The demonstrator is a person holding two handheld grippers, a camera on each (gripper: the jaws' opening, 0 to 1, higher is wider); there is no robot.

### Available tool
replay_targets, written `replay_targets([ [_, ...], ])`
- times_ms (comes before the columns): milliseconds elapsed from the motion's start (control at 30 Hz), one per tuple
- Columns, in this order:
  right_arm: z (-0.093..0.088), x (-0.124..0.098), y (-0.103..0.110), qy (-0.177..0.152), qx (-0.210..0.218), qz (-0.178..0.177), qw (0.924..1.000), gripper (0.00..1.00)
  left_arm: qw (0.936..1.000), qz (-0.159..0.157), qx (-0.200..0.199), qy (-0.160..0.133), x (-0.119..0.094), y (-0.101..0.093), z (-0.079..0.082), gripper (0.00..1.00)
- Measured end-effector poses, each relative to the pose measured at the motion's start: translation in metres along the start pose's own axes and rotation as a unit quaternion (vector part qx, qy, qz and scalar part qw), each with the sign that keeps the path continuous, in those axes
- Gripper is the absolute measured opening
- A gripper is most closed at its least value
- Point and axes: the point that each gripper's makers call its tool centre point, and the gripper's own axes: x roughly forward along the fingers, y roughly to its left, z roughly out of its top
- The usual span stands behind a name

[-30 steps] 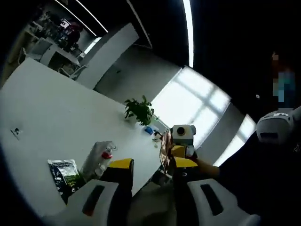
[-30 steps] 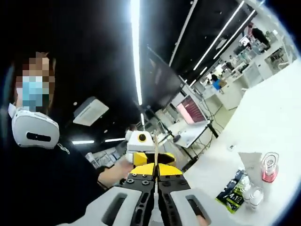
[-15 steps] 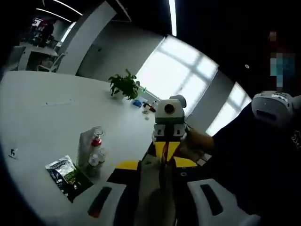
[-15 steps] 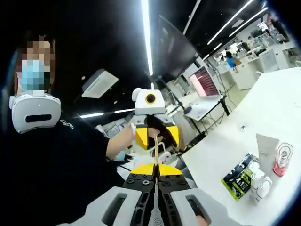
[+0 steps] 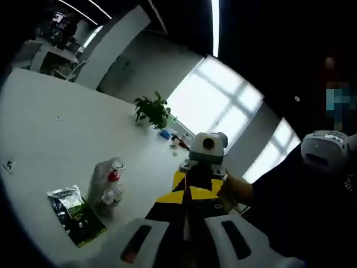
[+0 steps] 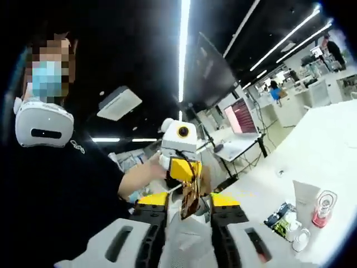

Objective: Arrange the skincare products in the storage area until every visible bottle or jar stands upright without overlapping.

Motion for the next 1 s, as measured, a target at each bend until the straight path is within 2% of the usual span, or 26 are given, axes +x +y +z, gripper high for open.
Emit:
replay_targets([
  [33, -0.002, 0.0, 0.0, 0.0, -0.003, -0.001, 1.0, 0.58, 0.9995, -0.001, -0.004, -0.031, -0.002, 0.0, 0.011, 0.03],
  [67, -0.002, 0.0, 0.0, -0.005, -0.002, -0.003, 1.0, 0.55, 0.9976, -0.006, -0.017, -0.066, -0.005, 0.0, 0.024, 0.03],
  [100, -0.002, 0.001, -0.001, -0.012, 0.001, -0.005, 0.9999, 0.52, 0.9959, -0.006, -0.02, -0.089, -0.008, 0.0, 0.031, 0.03],
  [133, 0.002, 0.003, 0.001, -0.037, 0.015, -0.005, 0.9992, 0.5, 0.9932, -0.001, -0.021, -0.114, -0.011, 0.002, 0.038, 0.03],
  [200, 0.006, 0.005, 0.003, -0.067, 0.038, 0.0, 0.997, 0.48, 0.9891, 0.009, -0.015, -0.146, -0.015, 0.005, 0.044, 0.03],
  [267, 0.013, 0.008, 0.003, -0.107, 0.057, -0.006, 0.9926, 0.46, 0.9863, 0.013, -0.024, -0.162, -0.016, 0.005, 0.045, 0.03],
  [333, 0.017, 0.011, 0.003, -0.14, 0.074, -0.009, 0.9874, 0.42, 0.98, 0.015, -0.025, -0.197, -0.019, 0.004, 0.05, 0.03],
  [467, 0.026, 0.021, 0.0, -0.192, 0.108, -0.011, 0.9753, 0.36, 0.9738, 0.005, -0.032, -0.225, -0.018, -0.002, 0.049, 0.03],
  [533, 0.034, 0.027, -0.001, -0.222, 0.13, -0.006, 0.9663, 0.35, 0.9704, 0.007, -0.04, -0.238, -0.015, -0.001, 0.048, 0.03],
  [600, 0.043, 0.028, -0.004, -0.255, 0.134, -0.01, 0.9576, 0.31, 0.967, 0.004, -0.046, -0.251, -0.013, -0.001, 0.047, 0.03],
  [633, 0.047, 0.028, -0.005, -0.269, 0.142, -0.009, 0.9525, 0.28, 0.9606, 0.008, -0.046, -0.274, -0.014, -0.001, 0.051, 0.03],
  [733, 0.06, 0.019, -0.011, -0.329, 0.158, -0.019, 0.9307, 0.22, 0.9544, 0.008, -0.048, -0.294, -0.012, -0.002, 0.05, 0.03],
  [800, 0.058, 0.019, -0.013, -0.329, 0.166, -0.02, 0.9296, 0.22, 0.9543, 0.005, -0.045, -0.295, -0.011, -0.003, 0.049, 0.03],
  [833, 0.058, 0.019, -0.015, -0.327, 0.165, -0.026, 0.93, 0.23, 0.952, 0.012, -0.034, -0.304, -0.011, -0.002, 0.05, 0.03],
  [900, 0.057, 0.019, -0.017, -0.328, 0.166, -0.032, 0.9293, 0.22, 0.9487, 0.012, -0.037, -0.314, -0.012, -0.001, 0.051, 0.02],
  [1000, 0.061, 0.015, -0.015, -0.354, 0.172, -0.027, 0.9189, 0.18, 0.9458, 0.011, -0.044, -0.322, -0.011, 0.001, 0.051, 0.02],
])
